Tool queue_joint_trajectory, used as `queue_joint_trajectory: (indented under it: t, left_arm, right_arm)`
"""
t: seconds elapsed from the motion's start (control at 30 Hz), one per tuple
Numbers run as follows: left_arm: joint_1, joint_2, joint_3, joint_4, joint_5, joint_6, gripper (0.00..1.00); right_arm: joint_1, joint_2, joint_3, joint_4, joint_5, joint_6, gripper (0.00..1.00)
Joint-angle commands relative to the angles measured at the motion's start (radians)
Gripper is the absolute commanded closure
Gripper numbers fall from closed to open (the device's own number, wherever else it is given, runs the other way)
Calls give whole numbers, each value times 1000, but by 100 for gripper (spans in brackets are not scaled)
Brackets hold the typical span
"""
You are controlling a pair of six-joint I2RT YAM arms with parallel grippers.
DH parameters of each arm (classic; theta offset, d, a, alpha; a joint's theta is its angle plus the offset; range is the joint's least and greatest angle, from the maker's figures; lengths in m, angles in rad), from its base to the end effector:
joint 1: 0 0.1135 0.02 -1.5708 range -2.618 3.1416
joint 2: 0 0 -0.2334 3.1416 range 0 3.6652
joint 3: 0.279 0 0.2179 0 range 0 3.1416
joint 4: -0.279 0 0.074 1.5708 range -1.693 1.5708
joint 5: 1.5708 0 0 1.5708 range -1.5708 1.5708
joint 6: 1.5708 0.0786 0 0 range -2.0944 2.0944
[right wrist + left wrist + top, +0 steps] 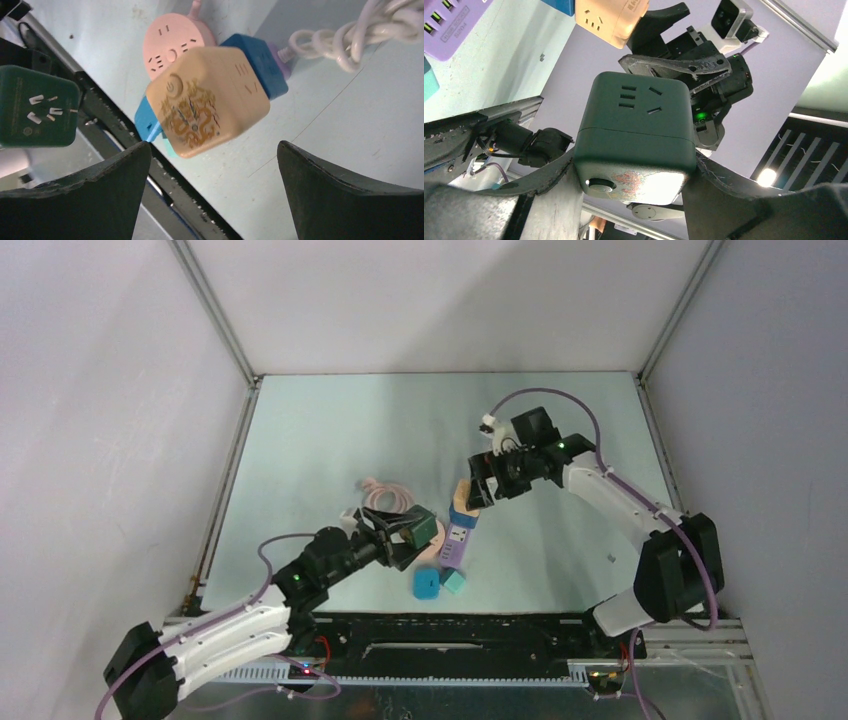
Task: Insert the plug
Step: Move the socket to the center of the board.
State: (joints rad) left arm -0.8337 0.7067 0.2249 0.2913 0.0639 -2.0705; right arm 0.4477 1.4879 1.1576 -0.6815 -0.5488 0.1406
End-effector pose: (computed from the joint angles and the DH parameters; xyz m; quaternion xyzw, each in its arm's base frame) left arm 0.1345 -0.1556 0.1923 -0.4303 0.6398 -0.6348 0.0509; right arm 0.2465 0.1638 0.2153 -0.2154 0.9029 0.3263 0.1786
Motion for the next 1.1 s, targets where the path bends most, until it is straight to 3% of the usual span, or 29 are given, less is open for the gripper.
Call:
queue_joint_trajectory:
  t: [0.0,0.17,0.37,0.7,0.83,1.07]
  left_arm:
    - [-3,-55,-40,65,-35,-123,100]
    - [-2,-93,-59,44,-51,-119,100]
    - [-3,-108,-76,49,-60,-119,100]
    - [-3,-114,-81,58,-61,-111,100]
    - [-3,-123,-85,54,-61,-112,100]
    - [-3,-131,-86,49,-61,-114,100]
  right_arm:
    - [58,32,102,-14,139,-109,0]
    - [98,98,160,-65,216,-175,0]
    - [144,152,206,-95,180,-285,0]
    - [213,337,358,-208,287,-319,0]
    - [216,371,398,-213,289,-322,8]
    - [197,392,424,-236,298,-298,32]
